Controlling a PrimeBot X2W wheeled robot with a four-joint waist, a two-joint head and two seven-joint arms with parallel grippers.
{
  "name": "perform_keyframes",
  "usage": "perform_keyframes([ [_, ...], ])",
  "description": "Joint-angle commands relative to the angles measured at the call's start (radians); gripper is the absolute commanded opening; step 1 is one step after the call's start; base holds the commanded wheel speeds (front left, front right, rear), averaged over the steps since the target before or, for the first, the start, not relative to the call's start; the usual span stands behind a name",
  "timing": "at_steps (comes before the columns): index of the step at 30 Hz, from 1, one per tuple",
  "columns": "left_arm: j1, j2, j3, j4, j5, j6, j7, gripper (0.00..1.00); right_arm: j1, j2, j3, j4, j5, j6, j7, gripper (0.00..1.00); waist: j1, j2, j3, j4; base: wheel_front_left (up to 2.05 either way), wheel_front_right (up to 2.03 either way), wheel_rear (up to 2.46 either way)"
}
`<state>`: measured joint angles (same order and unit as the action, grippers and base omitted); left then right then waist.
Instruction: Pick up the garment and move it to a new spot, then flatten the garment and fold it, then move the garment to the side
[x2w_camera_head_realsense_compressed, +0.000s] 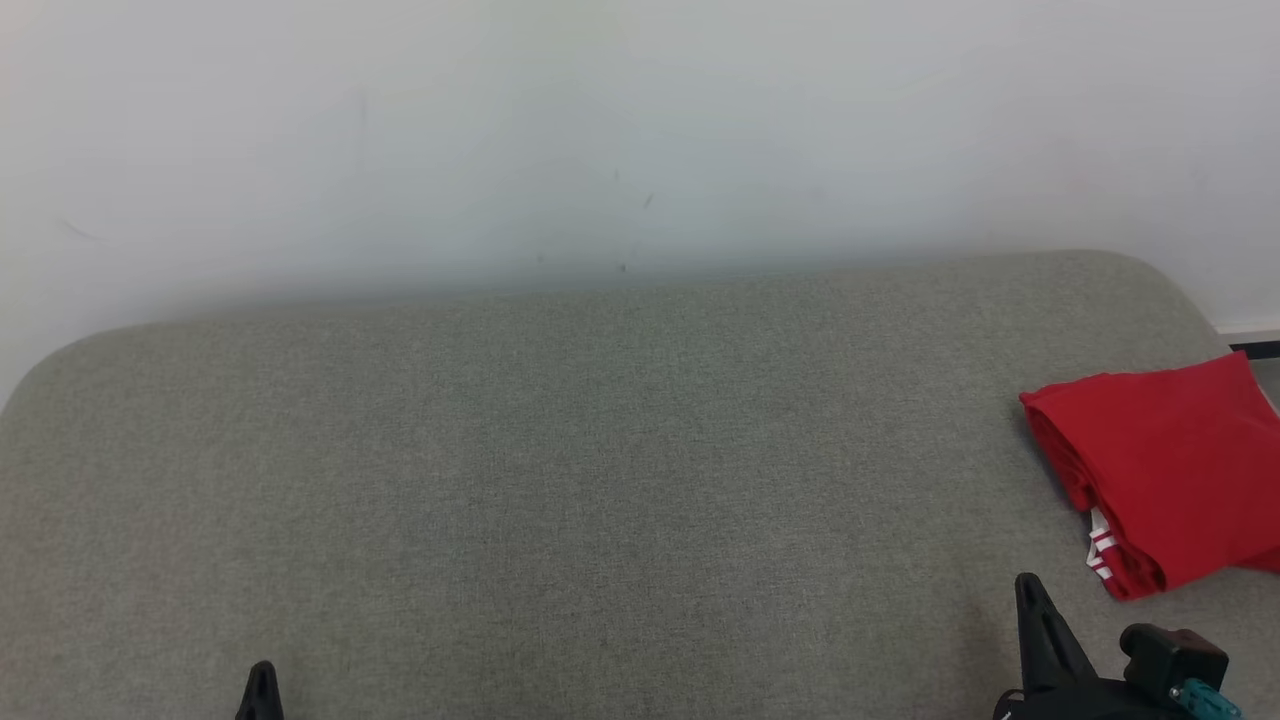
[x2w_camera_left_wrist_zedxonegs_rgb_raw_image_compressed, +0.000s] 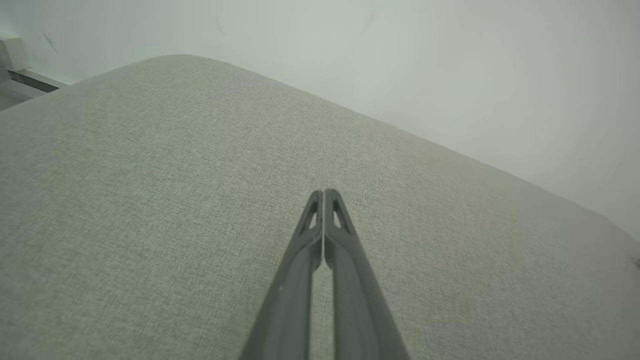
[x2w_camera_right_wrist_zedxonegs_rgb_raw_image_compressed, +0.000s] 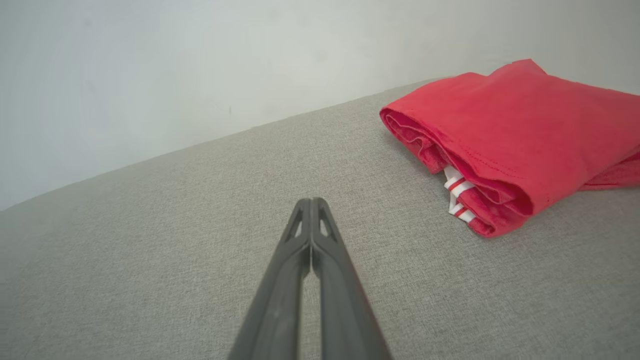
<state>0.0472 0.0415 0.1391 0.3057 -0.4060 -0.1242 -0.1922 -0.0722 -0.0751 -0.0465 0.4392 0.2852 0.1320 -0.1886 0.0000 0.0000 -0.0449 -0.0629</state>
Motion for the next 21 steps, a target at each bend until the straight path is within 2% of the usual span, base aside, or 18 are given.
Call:
perform_keyframes([
  [1, -0.029, 0.005, -0.001, -0.019, -0.043, -0.001, 0.006, 0.0, -0.023, -0.001, -0.004, -0.024, 0.047, 0.0, 0.007, 0.0, 0.0, 0.0, 0.001, 0.001, 0.0, 0.0, 0.0],
  [21, -0.062, 0.007, -0.009, -0.034, -0.341, -0.003, 0.081, 0.0, -0.026, 0.006, -0.018, -0.072, 0.376, -0.001, 0.081, 0.0, 0.0, 0.0, 0.009, 0.011, 0.0, 0.0, 0.0],
])
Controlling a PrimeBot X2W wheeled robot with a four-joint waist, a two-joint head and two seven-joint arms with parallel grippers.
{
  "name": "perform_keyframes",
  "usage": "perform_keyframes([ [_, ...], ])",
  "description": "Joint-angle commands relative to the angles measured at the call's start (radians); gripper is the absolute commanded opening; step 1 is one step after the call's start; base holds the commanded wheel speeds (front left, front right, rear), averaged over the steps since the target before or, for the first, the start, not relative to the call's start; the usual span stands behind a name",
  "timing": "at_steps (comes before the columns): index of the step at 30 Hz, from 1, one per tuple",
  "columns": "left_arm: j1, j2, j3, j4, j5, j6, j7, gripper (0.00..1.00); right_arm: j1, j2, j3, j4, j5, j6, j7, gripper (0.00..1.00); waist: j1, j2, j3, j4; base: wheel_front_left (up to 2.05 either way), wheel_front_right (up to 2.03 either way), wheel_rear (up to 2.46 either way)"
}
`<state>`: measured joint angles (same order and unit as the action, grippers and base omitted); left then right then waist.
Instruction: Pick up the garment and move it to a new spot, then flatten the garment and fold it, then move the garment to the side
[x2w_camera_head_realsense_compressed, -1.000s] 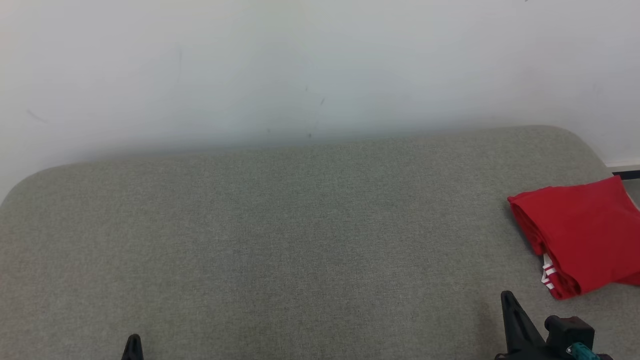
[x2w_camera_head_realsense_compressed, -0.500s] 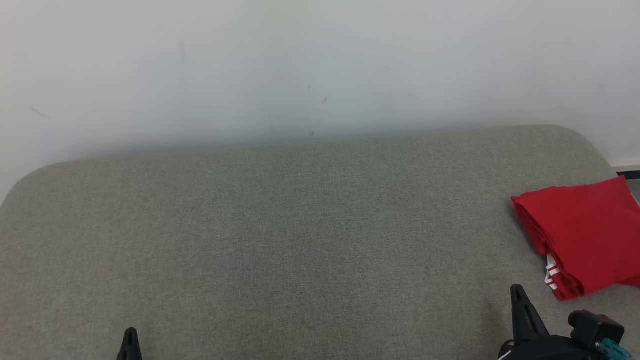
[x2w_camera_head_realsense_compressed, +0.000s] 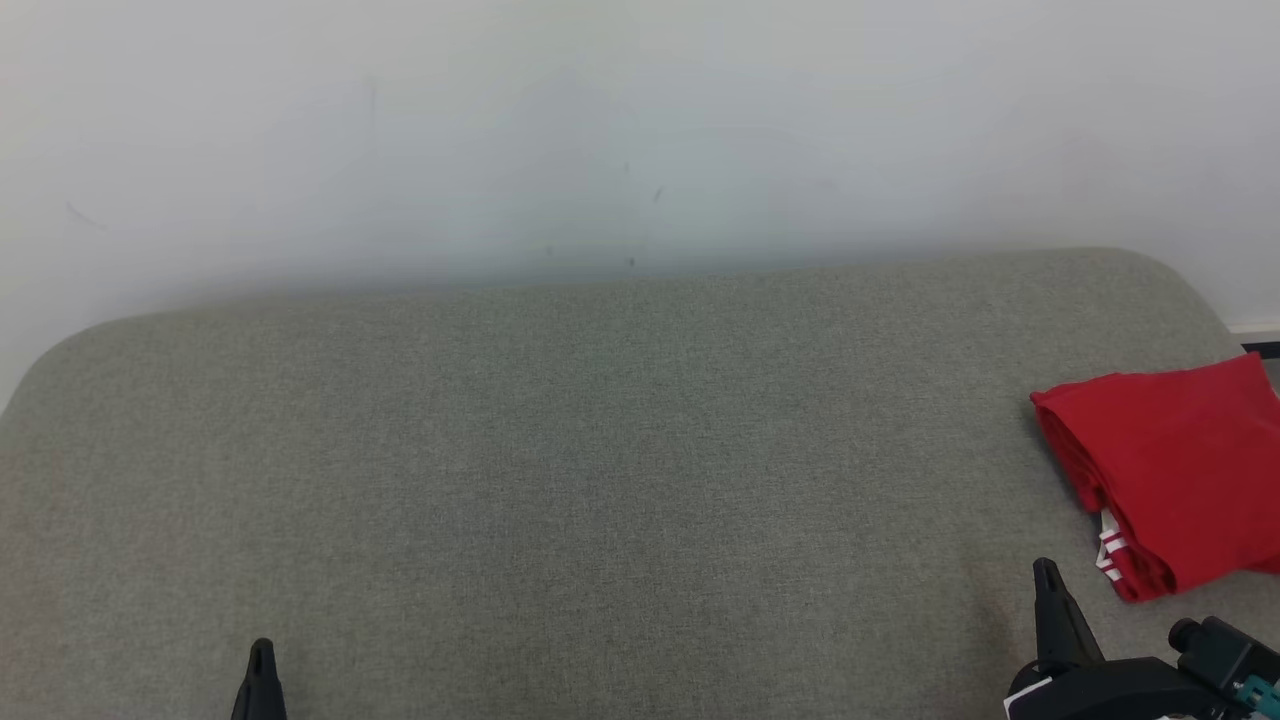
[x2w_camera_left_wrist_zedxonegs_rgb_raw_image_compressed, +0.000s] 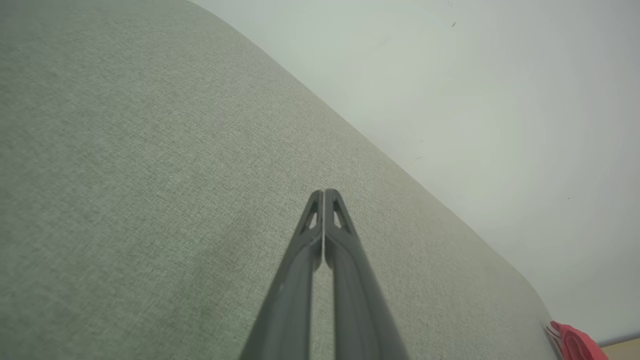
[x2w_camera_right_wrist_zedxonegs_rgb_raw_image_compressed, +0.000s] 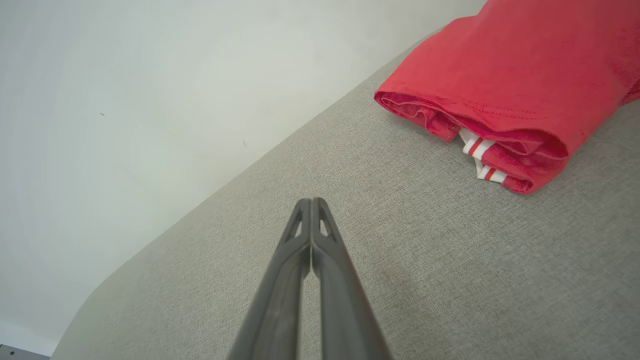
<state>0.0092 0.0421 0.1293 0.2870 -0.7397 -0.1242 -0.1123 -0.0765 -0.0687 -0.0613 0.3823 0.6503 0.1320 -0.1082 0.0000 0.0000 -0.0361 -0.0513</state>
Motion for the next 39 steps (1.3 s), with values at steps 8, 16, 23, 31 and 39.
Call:
perform_keyframes([
  [8, -0.037, 0.007, -0.001, -0.019, -0.117, -0.004, 0.03, 0.0, -0.025, 0.002, -0.01, -0.031, 0.13, -0.001, 0.028, 0.0, 0.0, 0.0, 0.003, 0.004, 0.0, 0.0, 0.0],
  [16, -0.049, 0.007, -0.003, -0.023, -0.216, -0.005, 0.056, 0.0, -0.026, 0.004, -0.015, -0.046, 0.239, -0.001, 0.054, 0.0, 0.0, 0.0, 0.007, 0.009, 0.0, 0.0, 0.0],
  [23, -0.059, 0.008, -0.005, -0.025, -0.298, -0.005, 0.077, 0.0, -0.028, 0.006, -0.02, -0.058, 0.328, -0.001, 0.075, 0.0, 0.0, 0.0, 0.01, 0.013, 0.0, 0.0, 0.0],
  [31, -0.07, 0.008, -0.006, -0.029, -0.393, -0.006, 0.103, 0.0, -0.03, 0.008, -0.026, -0.072, 0.434, -0.001, 0.1, 0.0, 0.0, 0.0, 0.013, 0.018, 0.0, 0.0, 0.0],
  [39, -0.079, 0.009, -0.008, -0.031, -0.474, -0.007, 0.123, 0.0, -0.031, 0.01, -0.031, -0.083, 0.523, -0.001, 0.12, 0.0, 0.0, 0.0, 0.017, 0.022, 0.0, 0.0, 0.0],
])
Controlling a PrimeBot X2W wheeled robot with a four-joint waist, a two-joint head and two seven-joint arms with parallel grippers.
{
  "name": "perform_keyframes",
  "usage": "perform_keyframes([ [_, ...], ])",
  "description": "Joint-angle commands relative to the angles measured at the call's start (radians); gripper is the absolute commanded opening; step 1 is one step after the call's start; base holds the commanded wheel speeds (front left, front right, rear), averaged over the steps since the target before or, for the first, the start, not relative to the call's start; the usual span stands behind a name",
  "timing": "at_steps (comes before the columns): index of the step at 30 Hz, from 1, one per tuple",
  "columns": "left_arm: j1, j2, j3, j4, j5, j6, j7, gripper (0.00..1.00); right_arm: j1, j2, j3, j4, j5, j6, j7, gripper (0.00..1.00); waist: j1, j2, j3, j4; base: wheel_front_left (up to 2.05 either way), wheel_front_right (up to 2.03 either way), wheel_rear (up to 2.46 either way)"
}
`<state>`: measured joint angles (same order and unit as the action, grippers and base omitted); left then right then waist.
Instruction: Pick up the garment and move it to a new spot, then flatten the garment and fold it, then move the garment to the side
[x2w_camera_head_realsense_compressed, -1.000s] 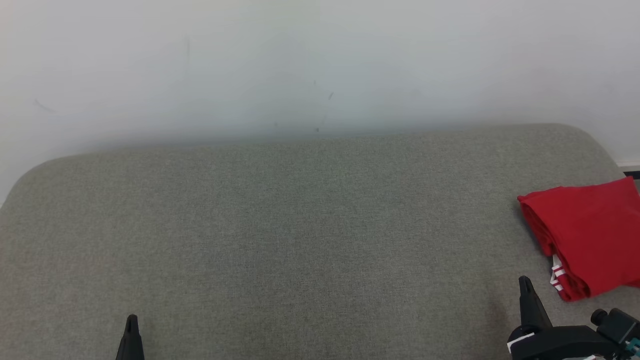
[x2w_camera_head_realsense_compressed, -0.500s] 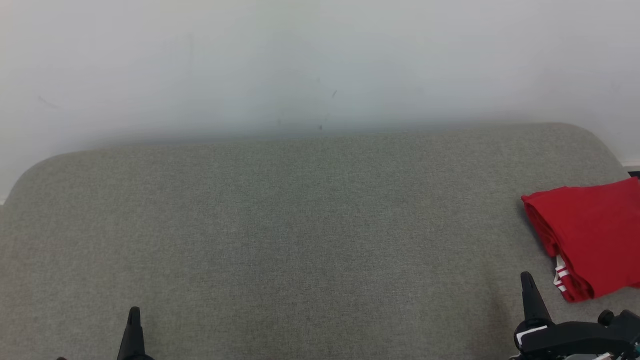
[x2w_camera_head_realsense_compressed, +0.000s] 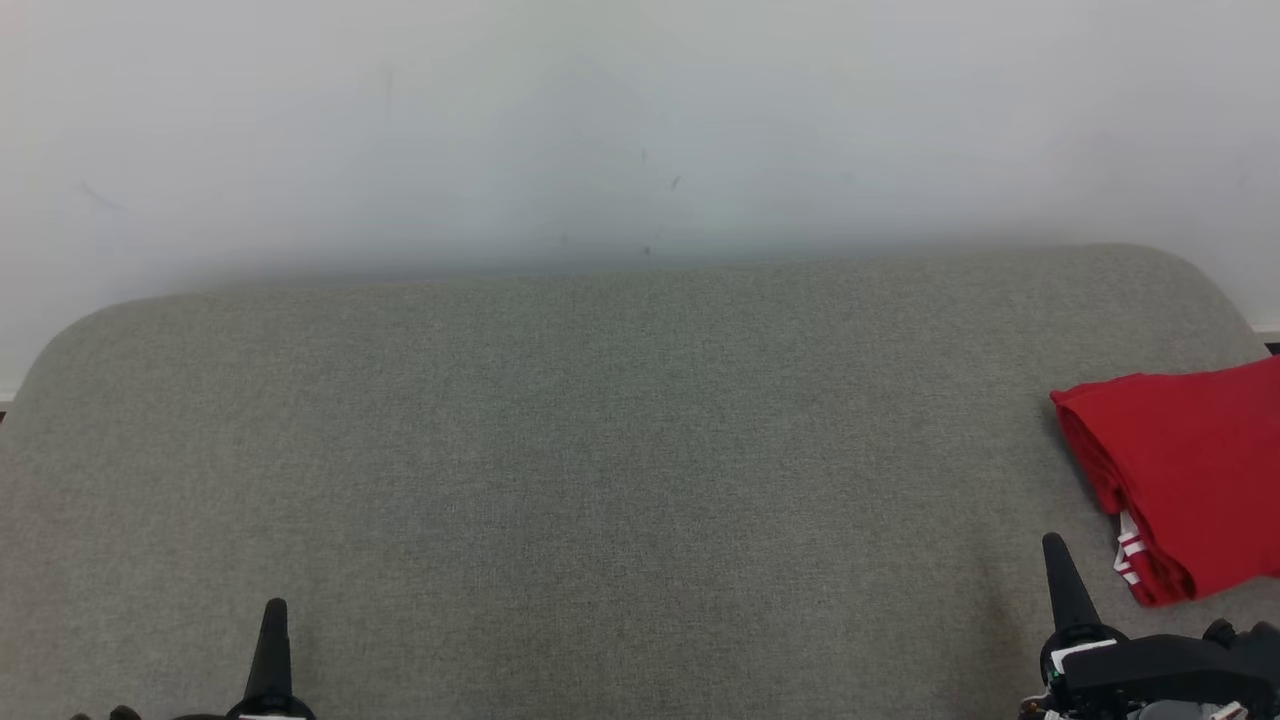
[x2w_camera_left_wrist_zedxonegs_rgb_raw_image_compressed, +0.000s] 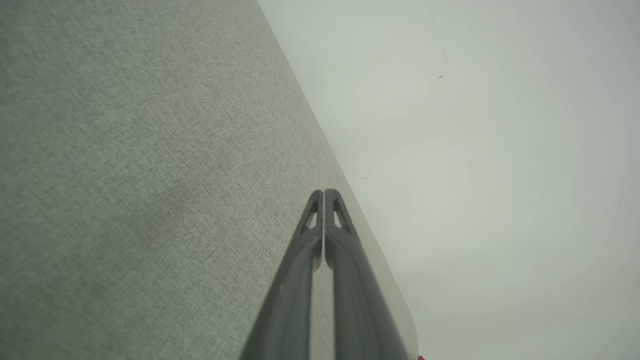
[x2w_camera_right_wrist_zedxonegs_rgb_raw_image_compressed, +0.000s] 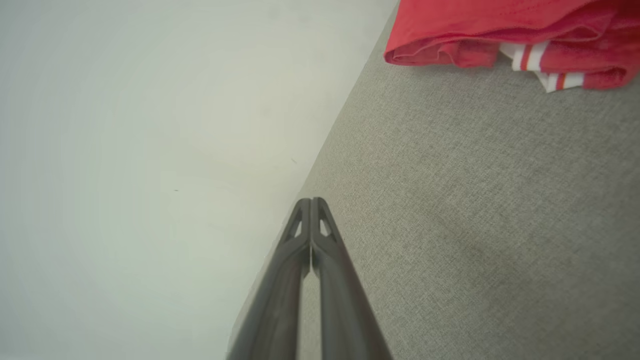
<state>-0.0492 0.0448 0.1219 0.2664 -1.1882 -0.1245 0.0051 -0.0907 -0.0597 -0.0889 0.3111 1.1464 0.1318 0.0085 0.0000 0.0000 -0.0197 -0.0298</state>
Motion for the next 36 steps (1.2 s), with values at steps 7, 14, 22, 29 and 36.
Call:
perform_keyframes([
  [7, -0.028, 0.006, -0.002, -0.013, -0.081, -0.007, 0.021, 0.0, -0.018, 0.002, -0.006, -0.02, 0.088, -0.001, 0.019, 0.0, 0.0, 0.0, 0.003, 0.004, 0.0, 0.0, 0.0],
  [14, -0.034, 0.006, -0.003, -0.015, -0.142, -0.008, 0.037, 0.0, -0.019, 0.003, -0.01, -0.029, 0.156, -0.001, 0.034, 0.0, 0.0, 0.0, 0.006, 0.008, 0.0, 0.0, 0.0],
  [22, -0.042, 0.007, -0.004, -0.017, -0.21, -0.008, 0.055, 0.0, -0.019, 0.005, -0.014, -0.038, 0.228, -0.001, 0.053, 0.0, 0.0, 0.0, 0.009, 0.012, 0.0, 0.0, 0.0],
  [29, -0.047, 0.007, -0.005, -0.018, -0.263, -0.009, 0.069, 0.0, -0.019, 0.006, -0.017, -0.047, 0.288, -0.002, 0.066, 0.0, 0.0, 0.0, 0.012, 0.016, 0.0, 0.0, 0.0],
  [36, -0.053, 0.007, -0.006, -0.02, -0.315, -0.007, 0.083, 0.0, -0.02, 0.008, -0.021, -0.054, 0.346, -0.002, 0.08, 0.0, 0.0, 0.0, 0.015, 0.02, 0.0, 0.0, 0.0],
])
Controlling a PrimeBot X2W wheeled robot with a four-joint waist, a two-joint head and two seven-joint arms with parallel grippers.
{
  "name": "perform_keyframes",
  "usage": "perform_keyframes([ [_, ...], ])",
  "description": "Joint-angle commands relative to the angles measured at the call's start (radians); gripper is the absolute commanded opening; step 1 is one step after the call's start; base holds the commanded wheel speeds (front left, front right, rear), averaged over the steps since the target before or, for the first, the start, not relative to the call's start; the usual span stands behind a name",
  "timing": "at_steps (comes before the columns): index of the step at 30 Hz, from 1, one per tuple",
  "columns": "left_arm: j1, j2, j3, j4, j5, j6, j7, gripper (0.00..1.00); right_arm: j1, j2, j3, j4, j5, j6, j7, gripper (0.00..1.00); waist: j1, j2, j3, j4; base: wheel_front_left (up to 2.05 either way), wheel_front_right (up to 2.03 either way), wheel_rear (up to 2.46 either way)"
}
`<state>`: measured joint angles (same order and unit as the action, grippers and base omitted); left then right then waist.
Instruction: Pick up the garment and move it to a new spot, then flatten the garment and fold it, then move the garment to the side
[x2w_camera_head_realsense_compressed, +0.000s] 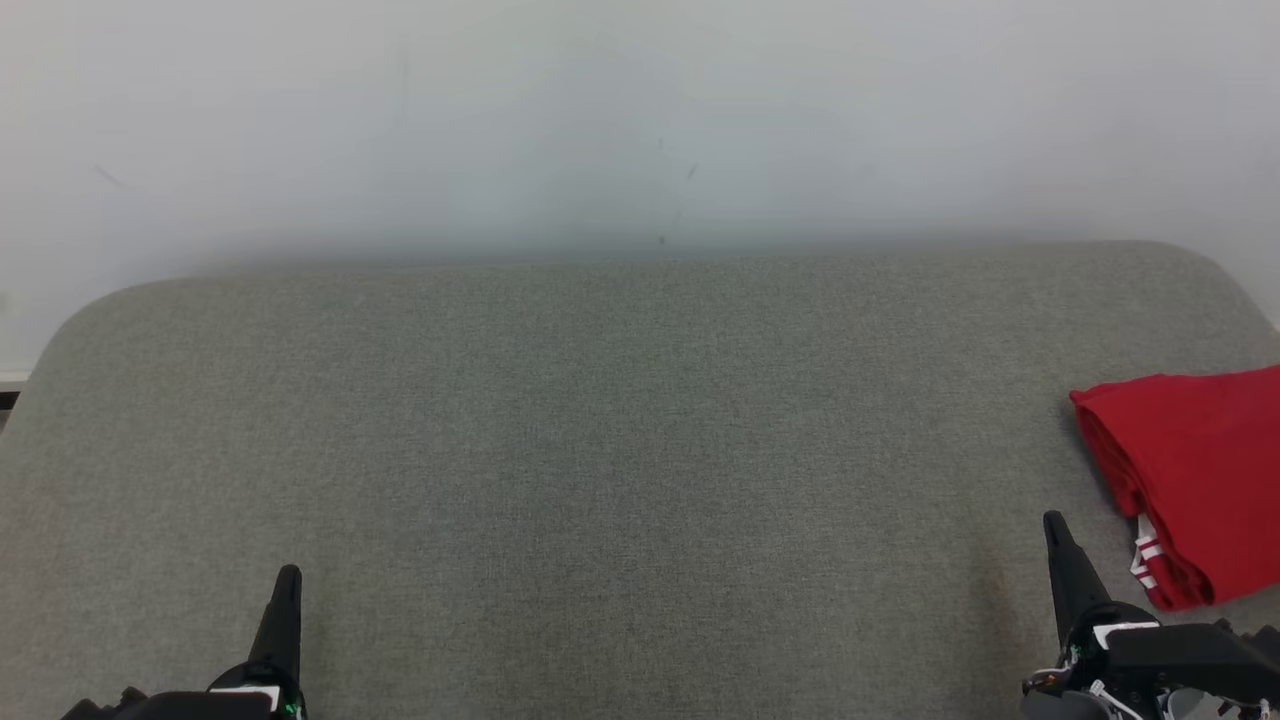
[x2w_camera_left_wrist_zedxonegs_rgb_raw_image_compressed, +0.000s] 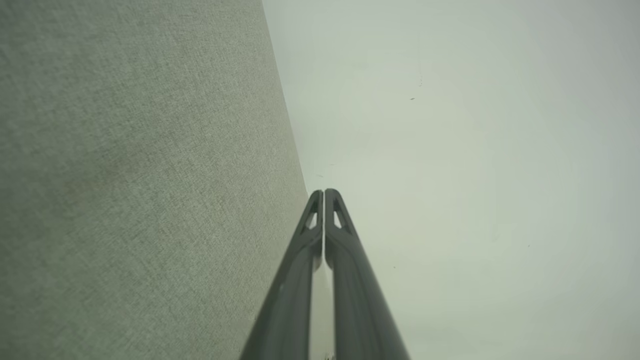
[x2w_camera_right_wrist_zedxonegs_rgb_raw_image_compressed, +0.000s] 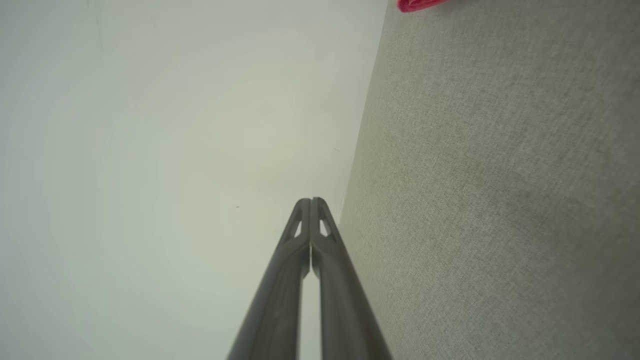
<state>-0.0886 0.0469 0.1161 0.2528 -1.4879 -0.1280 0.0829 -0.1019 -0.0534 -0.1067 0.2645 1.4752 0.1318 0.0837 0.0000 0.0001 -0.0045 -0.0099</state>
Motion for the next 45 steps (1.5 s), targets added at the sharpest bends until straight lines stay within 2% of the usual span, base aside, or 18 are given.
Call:
perform_keyframes([
  [1, -0.015, 0.005, 0.0, -0.006, -0.023, -0.004, 0.006, 0.0, -0.008, 0.002, -0.003, -0.008, 0.024, -0.002, 0.006, 0.0, 0.0, -0.0001, 0.001, 0.001, 0.0, 0.0, 0.0],
  [18, -0.026, 0.006, -0.002, -0.009, -0.129, -0.004, 0.035, 0.0, -0.01, 0.005, -0.01, -0.023, 0.143, -0.002, 0.034, 0.0, 0.0, -0.0001, 0.007, 0.01, 0.0, 0.0, 0.0],
  [45, -0.025, 0.005, -0.002, -0.009, -0.127, -0.004, 0.033, 0.0, -0.009, 0.004, -0.009, -0.022, 0.138, -0.002, 0.034, 0.0, 0.0, -0.0001, 0.008, 0.01, 0.0, 0.0, 0.0],
])
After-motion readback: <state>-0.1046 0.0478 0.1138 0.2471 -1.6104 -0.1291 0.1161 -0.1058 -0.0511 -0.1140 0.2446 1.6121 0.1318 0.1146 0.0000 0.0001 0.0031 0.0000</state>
